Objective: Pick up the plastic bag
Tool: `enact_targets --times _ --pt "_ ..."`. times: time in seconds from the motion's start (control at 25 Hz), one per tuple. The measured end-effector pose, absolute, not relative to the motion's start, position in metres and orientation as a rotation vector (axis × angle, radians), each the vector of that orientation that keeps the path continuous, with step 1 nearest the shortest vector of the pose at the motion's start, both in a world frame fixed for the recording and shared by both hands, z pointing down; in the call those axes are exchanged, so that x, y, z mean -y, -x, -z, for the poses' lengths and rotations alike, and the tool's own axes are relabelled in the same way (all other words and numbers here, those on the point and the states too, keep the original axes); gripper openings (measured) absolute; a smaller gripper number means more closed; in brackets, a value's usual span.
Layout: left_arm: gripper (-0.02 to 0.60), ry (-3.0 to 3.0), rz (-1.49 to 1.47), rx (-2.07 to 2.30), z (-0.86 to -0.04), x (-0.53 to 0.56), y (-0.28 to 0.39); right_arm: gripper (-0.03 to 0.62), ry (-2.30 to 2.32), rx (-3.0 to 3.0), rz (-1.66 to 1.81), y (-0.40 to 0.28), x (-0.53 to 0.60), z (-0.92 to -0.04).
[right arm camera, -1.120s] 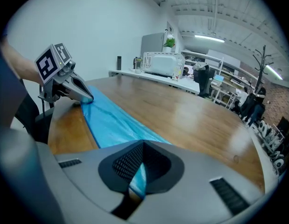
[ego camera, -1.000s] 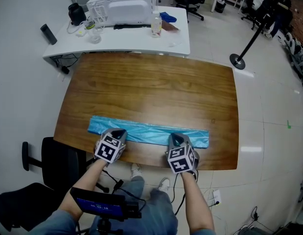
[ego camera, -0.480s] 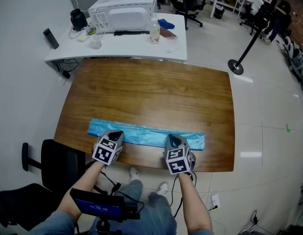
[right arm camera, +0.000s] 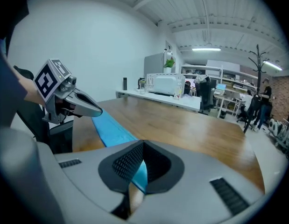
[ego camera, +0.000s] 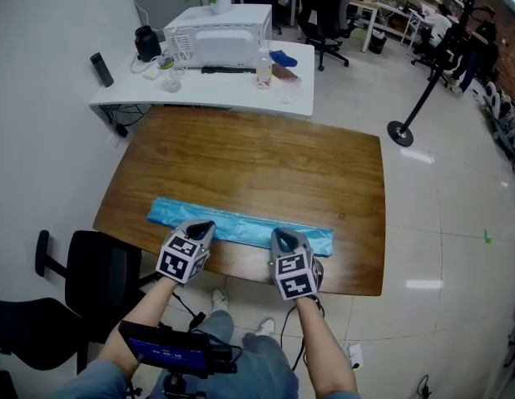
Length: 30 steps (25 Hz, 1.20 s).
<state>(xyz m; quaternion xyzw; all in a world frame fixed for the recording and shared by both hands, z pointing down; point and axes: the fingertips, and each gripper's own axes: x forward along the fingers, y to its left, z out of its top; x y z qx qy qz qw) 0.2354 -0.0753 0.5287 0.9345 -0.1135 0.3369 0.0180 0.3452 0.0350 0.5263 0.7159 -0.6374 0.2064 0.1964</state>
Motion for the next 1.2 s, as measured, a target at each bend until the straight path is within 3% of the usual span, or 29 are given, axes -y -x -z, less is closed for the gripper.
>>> enact_targets --times 0.68,1.2 --pt "0.012 -3.061 -0.405 0.424 -0.380 0.000 -0.245 0.000 -2.056 2.177 -0.284 -0.300 -0.045 -0.389" --pt "0.012 -3.161 -0.128 0.310 -0.320 -0.004 -0.193 0.000 -2.198 2.177 -0.130 -0.232 -0.040 -0.336"
